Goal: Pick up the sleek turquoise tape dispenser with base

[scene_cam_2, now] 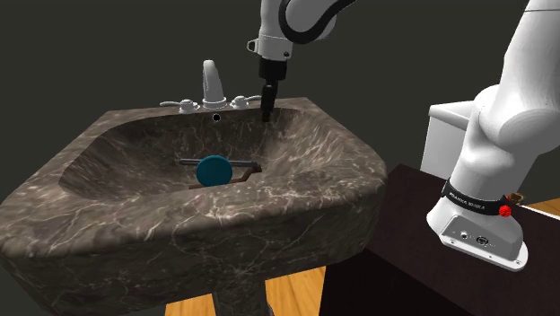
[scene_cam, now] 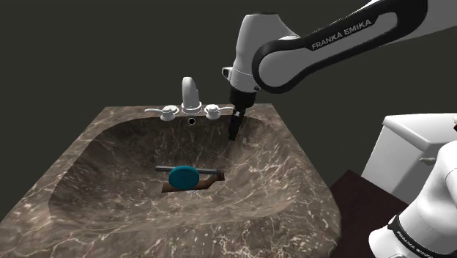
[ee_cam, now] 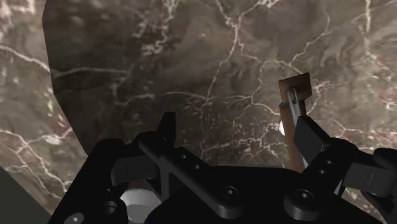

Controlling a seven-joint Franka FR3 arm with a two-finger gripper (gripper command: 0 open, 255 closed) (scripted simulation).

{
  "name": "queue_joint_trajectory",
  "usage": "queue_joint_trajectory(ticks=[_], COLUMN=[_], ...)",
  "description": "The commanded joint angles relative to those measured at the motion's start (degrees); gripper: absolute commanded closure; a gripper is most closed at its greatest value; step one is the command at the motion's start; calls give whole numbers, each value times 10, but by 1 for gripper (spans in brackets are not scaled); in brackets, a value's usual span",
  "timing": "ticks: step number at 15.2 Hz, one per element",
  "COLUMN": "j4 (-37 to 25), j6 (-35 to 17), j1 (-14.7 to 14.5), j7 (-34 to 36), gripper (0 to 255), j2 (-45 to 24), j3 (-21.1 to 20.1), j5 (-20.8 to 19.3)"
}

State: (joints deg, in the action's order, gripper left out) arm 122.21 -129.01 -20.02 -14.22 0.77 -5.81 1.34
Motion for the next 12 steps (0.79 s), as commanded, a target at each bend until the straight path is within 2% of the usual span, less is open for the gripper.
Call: queue_joint_trajectory(ticks=[1, 12], j4=[-22, -147], j6=[-14, -53], j1=[-9, -64], j7=[-14, -65], gripper=[0, 0], j2=[-35, -191], j3=[-9, -60], j5=[0, -23])
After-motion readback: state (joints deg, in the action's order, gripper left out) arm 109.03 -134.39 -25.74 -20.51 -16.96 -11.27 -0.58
